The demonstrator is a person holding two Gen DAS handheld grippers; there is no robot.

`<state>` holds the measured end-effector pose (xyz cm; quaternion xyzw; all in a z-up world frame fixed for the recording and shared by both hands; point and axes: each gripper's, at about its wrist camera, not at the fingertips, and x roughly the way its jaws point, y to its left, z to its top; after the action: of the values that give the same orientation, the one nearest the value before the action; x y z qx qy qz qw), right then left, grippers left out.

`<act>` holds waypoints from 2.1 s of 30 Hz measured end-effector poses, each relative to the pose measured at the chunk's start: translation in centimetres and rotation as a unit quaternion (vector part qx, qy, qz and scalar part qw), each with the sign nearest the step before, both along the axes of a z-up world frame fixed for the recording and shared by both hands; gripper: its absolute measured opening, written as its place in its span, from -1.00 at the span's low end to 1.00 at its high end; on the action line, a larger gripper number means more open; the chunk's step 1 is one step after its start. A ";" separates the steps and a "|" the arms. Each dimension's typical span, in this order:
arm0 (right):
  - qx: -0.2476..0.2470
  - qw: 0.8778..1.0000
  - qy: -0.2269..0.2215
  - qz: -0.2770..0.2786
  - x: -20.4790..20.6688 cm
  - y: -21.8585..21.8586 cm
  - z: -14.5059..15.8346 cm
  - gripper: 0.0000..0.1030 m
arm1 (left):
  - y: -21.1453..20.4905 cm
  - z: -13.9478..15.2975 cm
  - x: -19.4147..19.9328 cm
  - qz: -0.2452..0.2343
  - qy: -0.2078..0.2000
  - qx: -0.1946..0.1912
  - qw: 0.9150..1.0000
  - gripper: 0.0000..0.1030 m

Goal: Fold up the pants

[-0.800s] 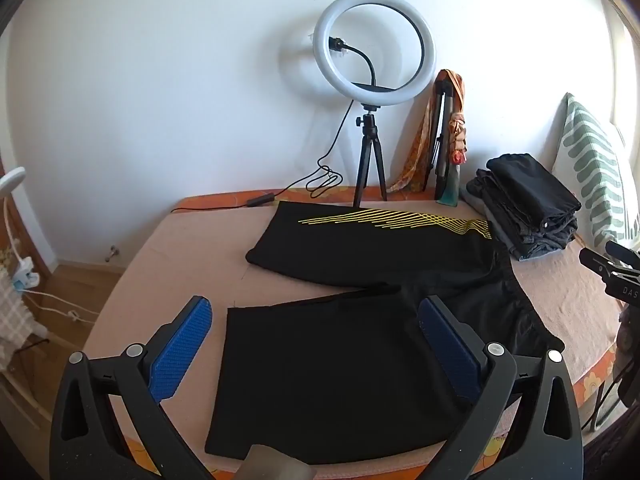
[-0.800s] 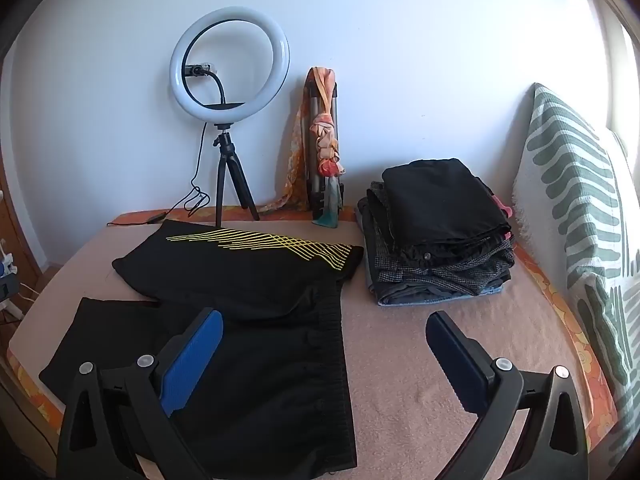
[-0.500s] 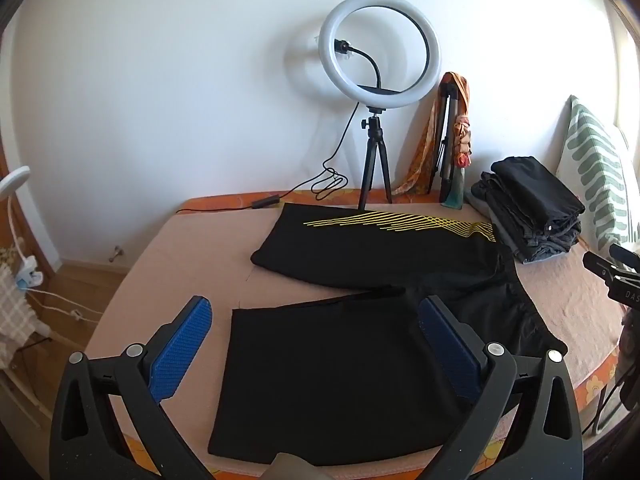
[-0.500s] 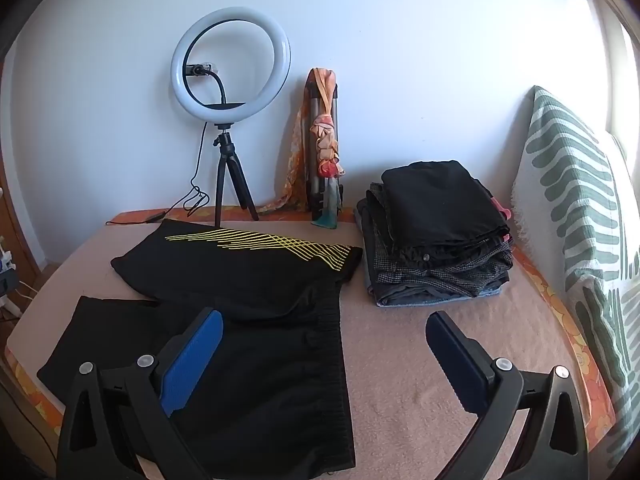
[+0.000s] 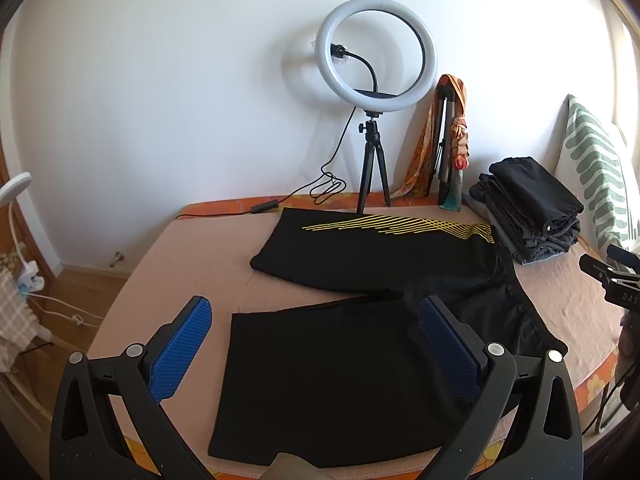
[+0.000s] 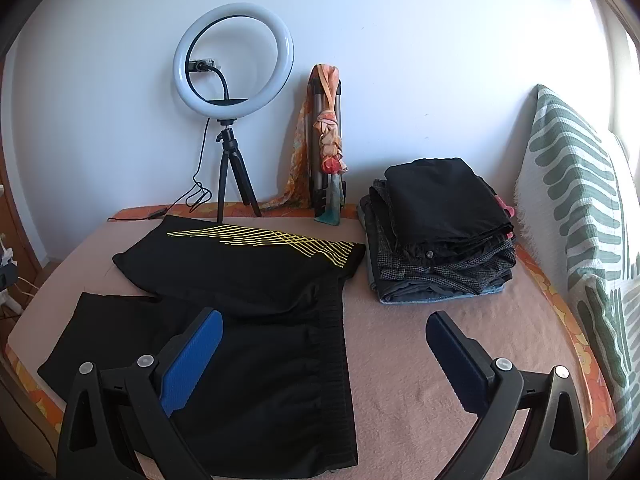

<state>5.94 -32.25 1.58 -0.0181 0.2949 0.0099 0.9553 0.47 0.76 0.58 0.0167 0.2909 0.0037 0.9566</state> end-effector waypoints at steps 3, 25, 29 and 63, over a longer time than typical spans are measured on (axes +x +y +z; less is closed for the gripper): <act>-0.001 1.000 -0.002 -0.001 -0.1 0.0 0.0 1.00 | -0.1 -0.1 0.2 0.000 0.000 0.000 1.000 0.99; -0.001 1.000 -0.002 0.000 -0.2 0.0 -0.1 1.00 | -0.1 -0.2 -0.2 0.004 -0.002 -0.001 1.000 0.99; -0.001 1.000 -0.002 0.000 -0.2 0.0 -0.1 1.00 | -0.3 -0.2 -0.2 0.005 -0.002 -0.001 1.000 0.99; -0.002 1.000 0.003 0.004 -0.2 0.8 -0.5 1.00 | -0.3 -0.8 -0.2 0.003 -0.001 0.003 1.000 0.99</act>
<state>5.72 -31.50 1.09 -0.0214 0.2975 0.0126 0.9544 0.31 0.47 -0.19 0.0184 0.2904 0.0072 0.9567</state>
